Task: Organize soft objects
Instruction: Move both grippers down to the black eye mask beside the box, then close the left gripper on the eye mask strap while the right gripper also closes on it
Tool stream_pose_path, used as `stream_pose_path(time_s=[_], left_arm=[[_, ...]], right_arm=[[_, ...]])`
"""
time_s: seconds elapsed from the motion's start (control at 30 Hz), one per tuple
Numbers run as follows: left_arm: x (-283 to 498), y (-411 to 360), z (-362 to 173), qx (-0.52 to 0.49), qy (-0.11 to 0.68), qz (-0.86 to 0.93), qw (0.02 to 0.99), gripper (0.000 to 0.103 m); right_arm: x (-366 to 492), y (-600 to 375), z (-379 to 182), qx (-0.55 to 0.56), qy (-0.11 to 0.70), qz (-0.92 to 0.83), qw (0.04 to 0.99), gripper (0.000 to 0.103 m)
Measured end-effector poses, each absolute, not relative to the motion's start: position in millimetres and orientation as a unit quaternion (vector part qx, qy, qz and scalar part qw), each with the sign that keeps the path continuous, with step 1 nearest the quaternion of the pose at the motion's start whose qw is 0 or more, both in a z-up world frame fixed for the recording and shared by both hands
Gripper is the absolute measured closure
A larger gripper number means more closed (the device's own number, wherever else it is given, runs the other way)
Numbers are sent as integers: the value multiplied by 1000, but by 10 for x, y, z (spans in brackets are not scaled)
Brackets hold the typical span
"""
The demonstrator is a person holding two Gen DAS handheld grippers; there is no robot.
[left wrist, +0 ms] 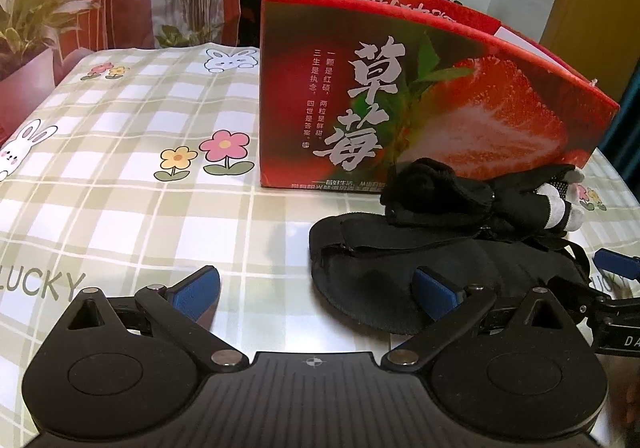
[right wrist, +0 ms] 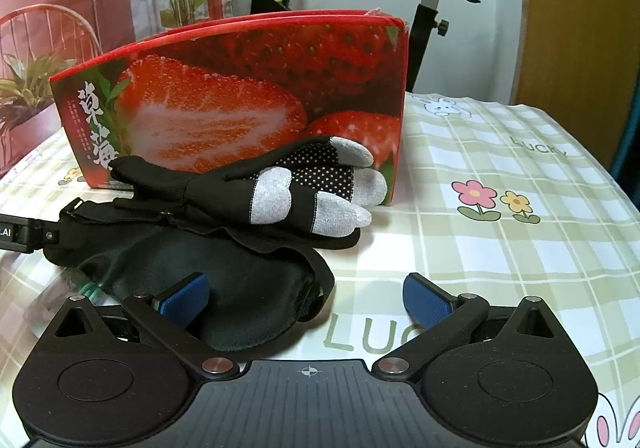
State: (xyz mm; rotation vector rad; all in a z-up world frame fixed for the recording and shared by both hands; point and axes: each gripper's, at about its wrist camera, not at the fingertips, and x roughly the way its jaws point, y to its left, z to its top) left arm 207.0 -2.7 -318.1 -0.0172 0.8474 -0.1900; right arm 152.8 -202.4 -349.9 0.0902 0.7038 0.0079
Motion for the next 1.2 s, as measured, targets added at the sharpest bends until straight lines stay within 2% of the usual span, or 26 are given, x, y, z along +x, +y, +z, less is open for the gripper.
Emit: stream_pose_path(time_s=[0.37,0.97,1.03,1.13,1.2], left_arm=[[2041,-37,-3205,-2,399,-89,913,0],[2173,22,-3156,-8,434,-113,894,1],[2162,61,-3146,-20,432,-122,893,4],[2140,76,-3120,-29,426,-135,894,18],[2135,85,-3106,-42,426,-150,891,35]], right_arm=[[1536,-2034,-3502,47,345,2,938,0],[1541,-2032,-3503,47,344,2,938,0],[1541,-2029,-3503,47,344,2,938,0],[1539,-2031,-3503,47,344,1,938,0],[1538,-2029,-3503,47,344,1,938,0]])
